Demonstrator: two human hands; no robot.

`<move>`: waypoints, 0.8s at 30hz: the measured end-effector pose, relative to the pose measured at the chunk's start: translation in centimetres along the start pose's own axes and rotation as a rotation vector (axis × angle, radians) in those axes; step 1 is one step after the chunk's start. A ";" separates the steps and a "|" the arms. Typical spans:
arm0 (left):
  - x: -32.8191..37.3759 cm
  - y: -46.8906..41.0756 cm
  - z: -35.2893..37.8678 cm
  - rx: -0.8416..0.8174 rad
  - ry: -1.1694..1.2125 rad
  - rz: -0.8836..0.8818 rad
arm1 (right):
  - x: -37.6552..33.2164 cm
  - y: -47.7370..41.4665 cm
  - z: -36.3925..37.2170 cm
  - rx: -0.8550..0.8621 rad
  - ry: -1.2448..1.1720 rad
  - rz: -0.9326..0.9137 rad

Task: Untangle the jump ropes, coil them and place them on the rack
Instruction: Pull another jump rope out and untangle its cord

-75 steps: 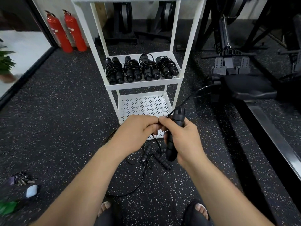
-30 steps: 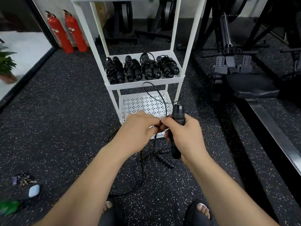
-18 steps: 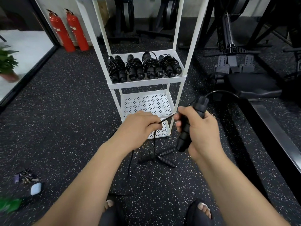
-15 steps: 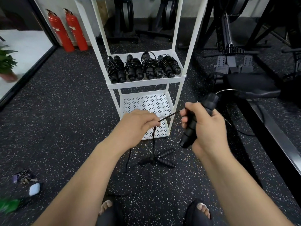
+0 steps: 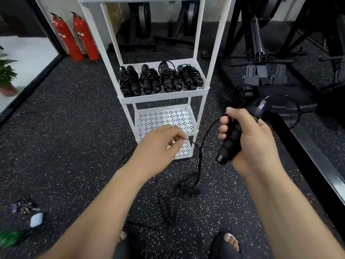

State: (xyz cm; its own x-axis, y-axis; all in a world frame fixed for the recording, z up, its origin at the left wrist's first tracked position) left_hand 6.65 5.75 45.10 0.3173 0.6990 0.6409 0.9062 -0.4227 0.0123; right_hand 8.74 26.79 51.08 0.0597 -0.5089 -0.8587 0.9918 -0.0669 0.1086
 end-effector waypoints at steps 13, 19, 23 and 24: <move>2.0 -0.1 3.6 0.078 0.286 -0.093 | 1.5 0.4 1.2 -0.016 0.002 0.066; 0.8 -0.5 3.6 -0.023 0.209 -0.070 | 1.4 0.4 1.0 -0.015 -0.019 0.066; -0.1 -0.1 3.1 -0.041 0.144 -0.113 | 0.0 0.2 0.3 0.022 -0.044 0.026; -0.3 0.0 2.9 -0.043 0.105 -0.123 | -0.2 0.1 0.1 0.030 -0.048 0.011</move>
State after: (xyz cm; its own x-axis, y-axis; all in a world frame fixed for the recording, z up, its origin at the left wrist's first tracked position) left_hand 7.34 7.21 42.74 0.1718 0.6837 0.7093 0.9230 -0.3634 0.1267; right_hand 8.85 26.79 51.33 0.0641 -0.5499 -0.8328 0.9873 -0.0864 0.1331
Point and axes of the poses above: each hand's wrist, its own y-axis away from the middle knuckle, its own z-axis out of the palm, x = y × z, the point moved 1 cm from there along -y, towards the middle knuckle, and after that the axes turned 11 degrees about -x, right-handed, at the moved point
